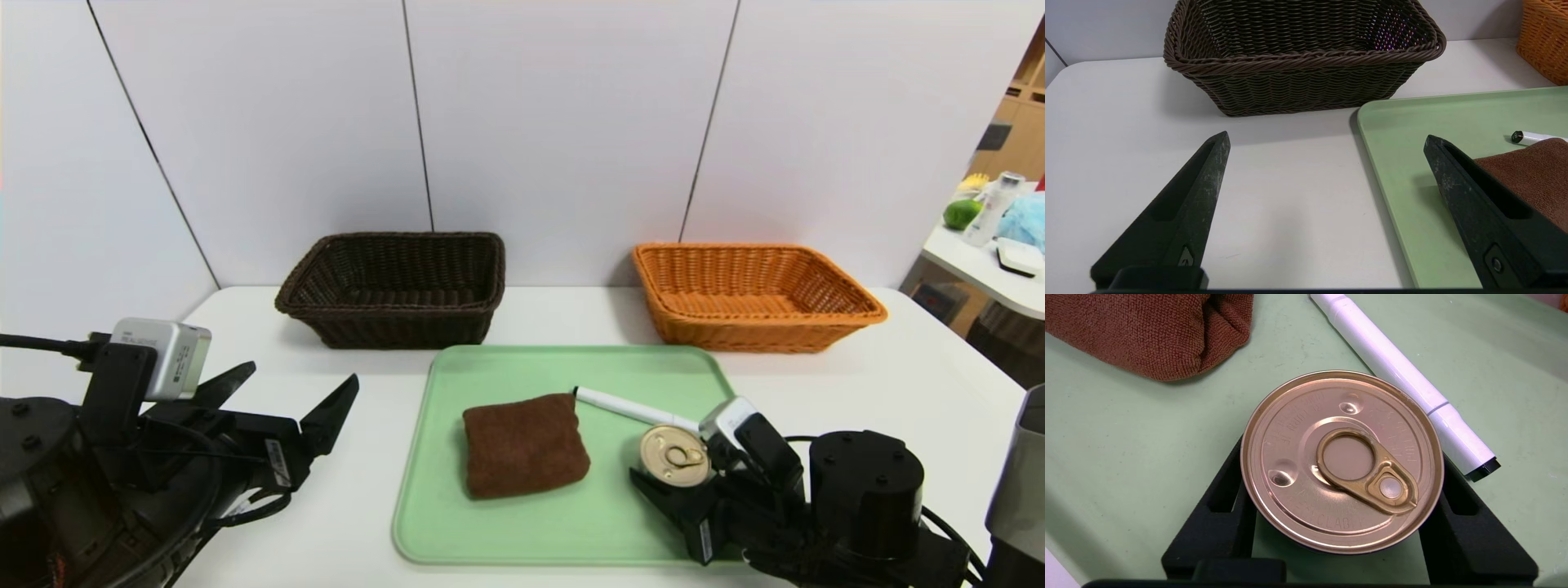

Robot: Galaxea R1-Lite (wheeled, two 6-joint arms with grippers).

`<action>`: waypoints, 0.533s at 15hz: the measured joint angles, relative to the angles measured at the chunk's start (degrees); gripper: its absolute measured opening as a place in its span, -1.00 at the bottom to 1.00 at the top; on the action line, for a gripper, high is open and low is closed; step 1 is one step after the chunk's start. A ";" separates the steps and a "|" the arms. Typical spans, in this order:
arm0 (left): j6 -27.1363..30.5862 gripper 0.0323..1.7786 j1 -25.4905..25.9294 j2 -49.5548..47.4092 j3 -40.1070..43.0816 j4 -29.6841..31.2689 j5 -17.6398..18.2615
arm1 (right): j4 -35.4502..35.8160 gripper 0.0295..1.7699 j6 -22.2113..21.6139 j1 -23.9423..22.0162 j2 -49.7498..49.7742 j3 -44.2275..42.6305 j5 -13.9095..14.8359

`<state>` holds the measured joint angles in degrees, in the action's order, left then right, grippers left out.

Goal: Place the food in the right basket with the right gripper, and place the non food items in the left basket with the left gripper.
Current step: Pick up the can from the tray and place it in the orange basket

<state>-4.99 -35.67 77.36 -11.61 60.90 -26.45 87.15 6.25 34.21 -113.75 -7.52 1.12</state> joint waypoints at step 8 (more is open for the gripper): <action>0.02 0.90 -0.24 0.30 0.00 0.00 0.09 | -0.07 0.14 1.10 1.10 1.49 -1.13 0.37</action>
<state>-4.96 -35.91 77.67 -11.61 60.90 -26.37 87.08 7.35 35.30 -112.26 -8.66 1.49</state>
